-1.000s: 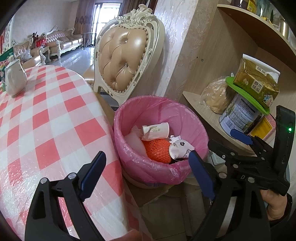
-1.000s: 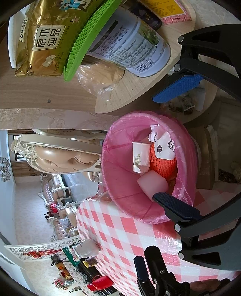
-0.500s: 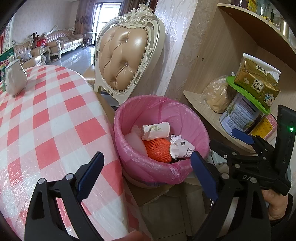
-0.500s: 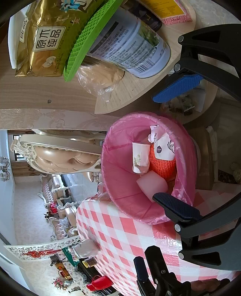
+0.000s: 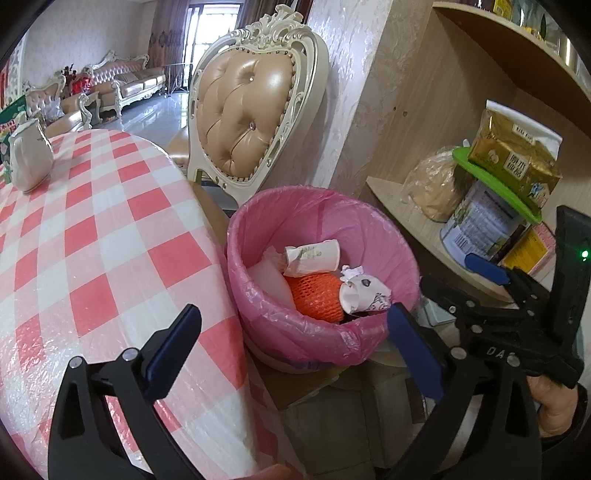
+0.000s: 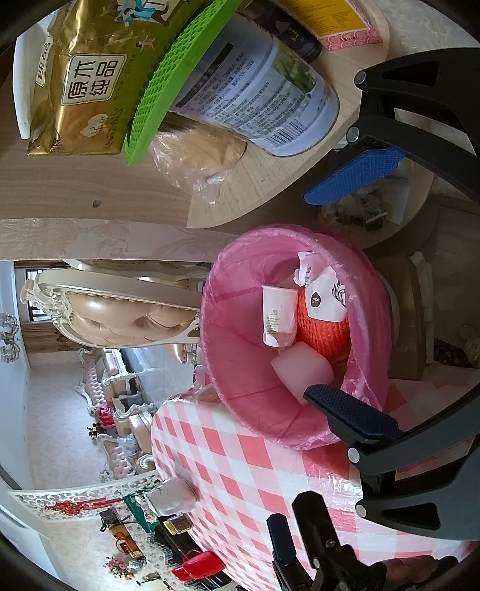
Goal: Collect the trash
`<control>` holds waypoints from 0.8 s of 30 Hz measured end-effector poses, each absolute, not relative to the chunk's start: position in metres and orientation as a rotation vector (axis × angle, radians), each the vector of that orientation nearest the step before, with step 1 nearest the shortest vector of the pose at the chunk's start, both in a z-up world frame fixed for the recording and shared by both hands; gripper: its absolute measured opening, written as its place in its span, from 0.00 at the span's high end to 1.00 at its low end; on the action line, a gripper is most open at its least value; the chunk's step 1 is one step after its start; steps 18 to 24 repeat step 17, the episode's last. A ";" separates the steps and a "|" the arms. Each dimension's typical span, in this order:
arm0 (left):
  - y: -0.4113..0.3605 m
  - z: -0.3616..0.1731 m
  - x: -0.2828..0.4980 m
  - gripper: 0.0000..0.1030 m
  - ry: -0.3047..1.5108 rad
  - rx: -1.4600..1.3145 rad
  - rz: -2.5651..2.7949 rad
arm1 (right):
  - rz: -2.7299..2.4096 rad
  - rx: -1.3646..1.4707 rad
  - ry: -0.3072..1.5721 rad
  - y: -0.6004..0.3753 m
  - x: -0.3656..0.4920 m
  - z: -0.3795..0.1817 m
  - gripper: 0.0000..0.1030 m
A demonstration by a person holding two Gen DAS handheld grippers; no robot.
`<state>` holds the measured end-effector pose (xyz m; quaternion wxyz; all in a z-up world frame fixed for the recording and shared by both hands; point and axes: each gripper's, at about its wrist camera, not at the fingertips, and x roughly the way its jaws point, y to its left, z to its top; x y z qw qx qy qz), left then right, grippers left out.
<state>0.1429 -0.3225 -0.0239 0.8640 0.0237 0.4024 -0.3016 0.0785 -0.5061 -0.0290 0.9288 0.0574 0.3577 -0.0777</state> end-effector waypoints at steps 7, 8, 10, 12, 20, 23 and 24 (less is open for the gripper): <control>-0.324 -0.025 0.141 0.05 0.825 0.066 -0.629 | -0.162 0.119 0.738 -0.508 0.078 -0.032 0.11; -0.324 -0.025 0.142 0.05 0.827 0.065 -0.628 | -0.163 0.121 0.739 -0.508 0.078 -0.032 0.11; -0.325 -0.026 0.144 0.05 0.836 0.068 -0.627 | -0.164 0.120 0.741 -0.509 0.078 -0.033 0.11; -0.324 -0.027 0.145 0.05 0.842 0.061 -0.619 | -0.164 0.122 0.742 -0.509 0.078 -0.033 0.11; -0.325 -0.027 0.146 0.05 0.851 0.055 -0.629 | -0.164 0.124 0.743 -0.509 0.078 -0.033 0.11; -0.325 -0.027 0.146 0.05 0.851 0.055 -0.629 | -0.164 0.124 0.743 -0.509 0.078 -0.033 0.11; -0.325 -0.027 0.146 0.05 0.851 0.055 -0.629 | -0.164 0.124 0.743 -0.509 0.078 -0.033 0.11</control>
